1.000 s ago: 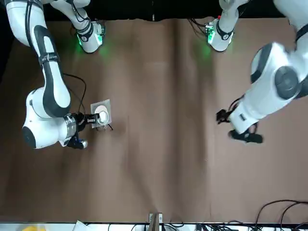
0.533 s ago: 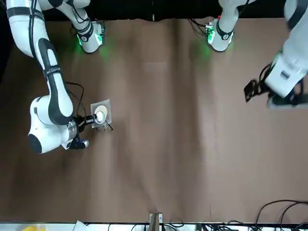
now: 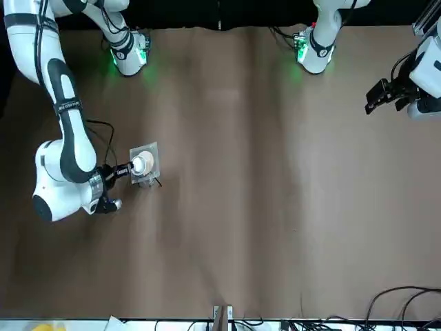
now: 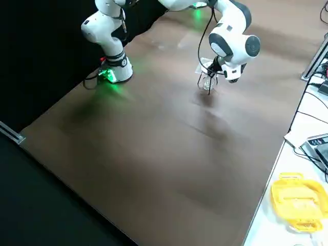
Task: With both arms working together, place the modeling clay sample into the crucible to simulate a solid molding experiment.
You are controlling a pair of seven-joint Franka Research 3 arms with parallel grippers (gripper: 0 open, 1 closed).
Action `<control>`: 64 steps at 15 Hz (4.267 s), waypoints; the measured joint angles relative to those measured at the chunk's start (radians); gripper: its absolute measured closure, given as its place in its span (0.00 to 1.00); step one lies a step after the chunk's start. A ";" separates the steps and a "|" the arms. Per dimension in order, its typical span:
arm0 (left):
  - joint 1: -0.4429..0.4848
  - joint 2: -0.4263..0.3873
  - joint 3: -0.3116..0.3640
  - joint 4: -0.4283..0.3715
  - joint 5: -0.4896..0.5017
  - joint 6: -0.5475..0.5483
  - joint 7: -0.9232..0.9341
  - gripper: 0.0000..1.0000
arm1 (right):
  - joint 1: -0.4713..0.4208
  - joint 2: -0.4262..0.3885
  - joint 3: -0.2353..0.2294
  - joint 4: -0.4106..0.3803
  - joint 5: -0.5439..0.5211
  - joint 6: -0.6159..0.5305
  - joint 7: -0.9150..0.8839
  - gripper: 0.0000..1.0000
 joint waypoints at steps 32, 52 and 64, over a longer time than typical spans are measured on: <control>-0.014 0.040 -0.135 0.053 0.045 -0.141 0.095 0.00 | 0.002 -0.075 -0.027 0.117 -0.001 0.005 -0.001 0.56; -0.005 0.034 -0.151 0.068 0.045 -0.144 0.090 0.00 | 0.036 -0.504 -0.065 -0.005 -0.286 -0.071 0.111 0.00; 0.004 0.034 -0.147 0.069 0.045 -0.125 0.088 0.00 | 0.010 -0.556 -0.067 -0.038 -0.288 -0.013 0.112 0.00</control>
